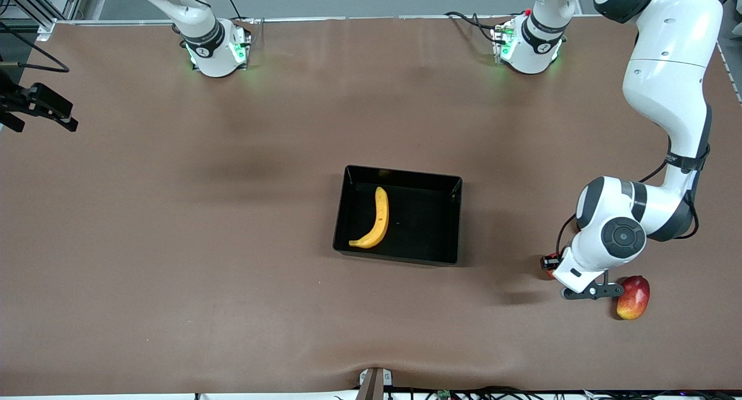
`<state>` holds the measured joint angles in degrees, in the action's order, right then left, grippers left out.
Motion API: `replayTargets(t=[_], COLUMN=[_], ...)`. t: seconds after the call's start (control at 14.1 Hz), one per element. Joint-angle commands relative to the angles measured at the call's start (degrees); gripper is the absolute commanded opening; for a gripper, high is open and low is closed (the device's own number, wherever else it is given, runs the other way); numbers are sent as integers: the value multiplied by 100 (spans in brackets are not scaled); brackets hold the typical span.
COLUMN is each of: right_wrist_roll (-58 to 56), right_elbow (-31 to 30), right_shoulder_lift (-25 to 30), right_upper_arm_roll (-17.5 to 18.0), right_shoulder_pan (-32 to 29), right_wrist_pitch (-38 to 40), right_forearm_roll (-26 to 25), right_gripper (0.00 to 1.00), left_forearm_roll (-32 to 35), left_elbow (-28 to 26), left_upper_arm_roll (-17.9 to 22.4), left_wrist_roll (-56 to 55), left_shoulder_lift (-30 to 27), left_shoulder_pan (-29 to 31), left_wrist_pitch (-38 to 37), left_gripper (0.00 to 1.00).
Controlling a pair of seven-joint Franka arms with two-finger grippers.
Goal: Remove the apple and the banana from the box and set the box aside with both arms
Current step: 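Carry the apple out of the tray and lower it beside the mango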
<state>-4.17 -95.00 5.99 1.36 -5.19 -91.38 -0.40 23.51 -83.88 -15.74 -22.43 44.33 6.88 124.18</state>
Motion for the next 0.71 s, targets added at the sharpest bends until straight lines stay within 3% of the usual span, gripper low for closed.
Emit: replayTargets(t=[0.0, 0.28, 0.35, 0.43, 0.5, 0.64], right_wrist_roll=[-49, -49, -49, -49, -67, -49], right_elbow=[25, 25, 25, 25, 25, 86], right_shoulder_lift=[16, -1, -19, -19, -19, -28], right_upper_arm_roll=[93, 93, 93, 93, 93, 93], right_shoulder_pan=[-140, -149, -149, -140, -123, -140], right_wrist_pitch=[42, 42, 42, 50, 42, 42], right_forearm_roll=[57, 57, 57, 57, 48, 57], right_gripper=[100, 100, 100, 100, 100, 100], left_forearm_roll=[145, 145, 145, 128, 102, 66], left_elbow=[47, 29, 29, 29, 29, 55], left_upper_arm_roll=[-35, -26, -26, -26, -34, -96], left_wrist_roll=[-25, -77, -86, -104, -95, -95], left_shoulder_lift=[50, 94, 103, 77, 33, -116], left_shoulder_pan=[85, 103, 103, 94, 103, 85], left_wrist_pitch=[10, 10, 10, 10, -7, -60], left_gripper=[37, 44, 58, 83, 100, 100])
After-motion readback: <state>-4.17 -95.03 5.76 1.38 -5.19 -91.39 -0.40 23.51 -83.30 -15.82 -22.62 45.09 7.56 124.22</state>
